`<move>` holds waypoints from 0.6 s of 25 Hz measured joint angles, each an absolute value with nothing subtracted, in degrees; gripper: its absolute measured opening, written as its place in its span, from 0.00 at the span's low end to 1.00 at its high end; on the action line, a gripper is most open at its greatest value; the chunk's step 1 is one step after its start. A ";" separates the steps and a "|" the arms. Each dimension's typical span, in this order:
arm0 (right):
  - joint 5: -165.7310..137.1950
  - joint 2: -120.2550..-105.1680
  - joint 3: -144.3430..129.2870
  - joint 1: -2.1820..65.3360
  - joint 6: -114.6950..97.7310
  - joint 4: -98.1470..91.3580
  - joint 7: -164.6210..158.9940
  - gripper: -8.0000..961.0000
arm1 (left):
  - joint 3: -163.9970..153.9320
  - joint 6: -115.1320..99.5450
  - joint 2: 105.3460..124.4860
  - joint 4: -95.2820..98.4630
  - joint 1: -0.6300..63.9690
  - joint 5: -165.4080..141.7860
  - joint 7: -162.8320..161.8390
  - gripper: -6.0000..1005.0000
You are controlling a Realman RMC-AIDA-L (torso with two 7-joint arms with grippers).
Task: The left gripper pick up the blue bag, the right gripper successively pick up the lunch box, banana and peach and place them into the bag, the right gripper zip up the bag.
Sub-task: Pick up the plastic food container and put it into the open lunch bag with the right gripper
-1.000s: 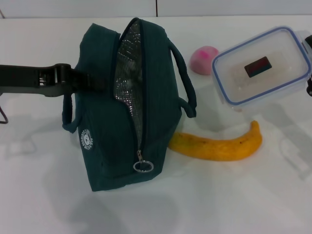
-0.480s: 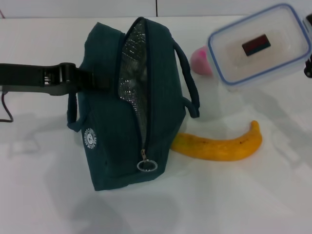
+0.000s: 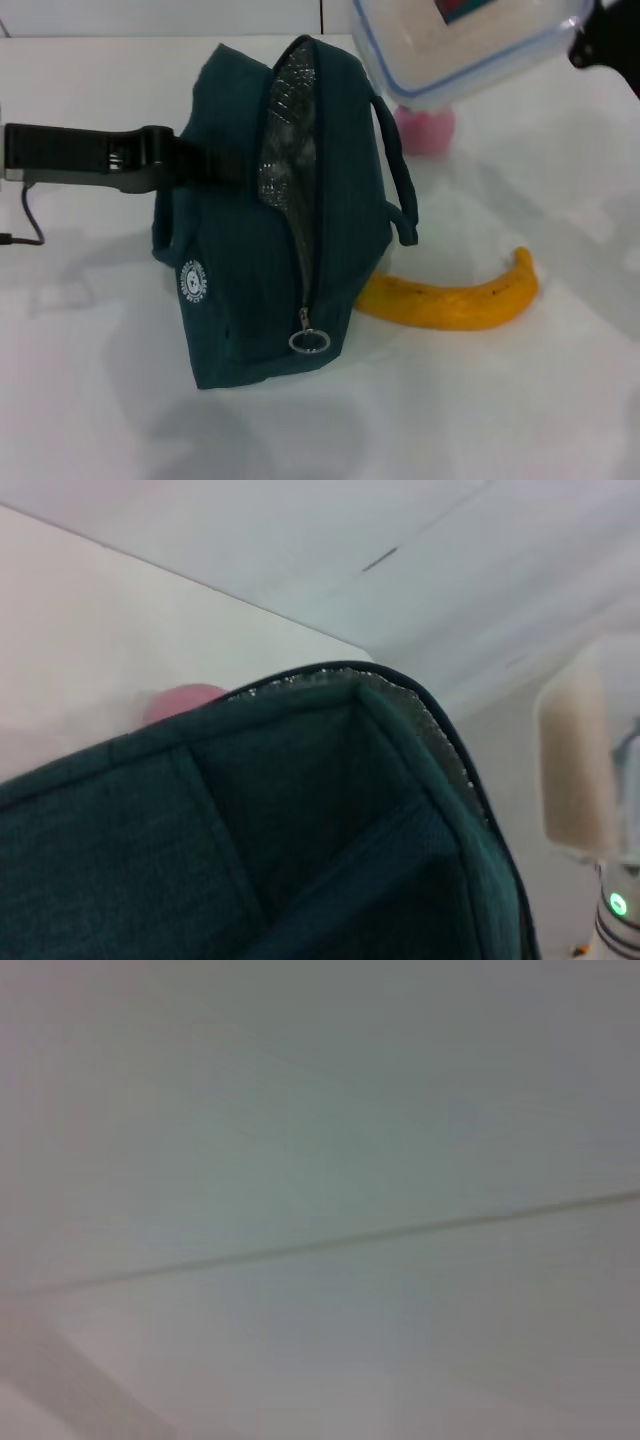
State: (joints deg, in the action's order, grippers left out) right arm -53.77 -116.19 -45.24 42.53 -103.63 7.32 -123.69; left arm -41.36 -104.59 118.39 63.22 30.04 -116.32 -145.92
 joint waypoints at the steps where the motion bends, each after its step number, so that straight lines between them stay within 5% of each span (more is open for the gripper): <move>1: -53.81 -116.19 -45.35 43.55 -103.57 7.34 -123.66 0.17 | -41.39 -104.58 118.38 62.68 30.35 -116.32 -145.69 0.04; 15: -61.31 -116.19 -45.44 47.79 -93.24 7.66 -120.90 0.18 | -42.90 -104.21 118.52 61.95 30.65 -115.94 -143.43 0.04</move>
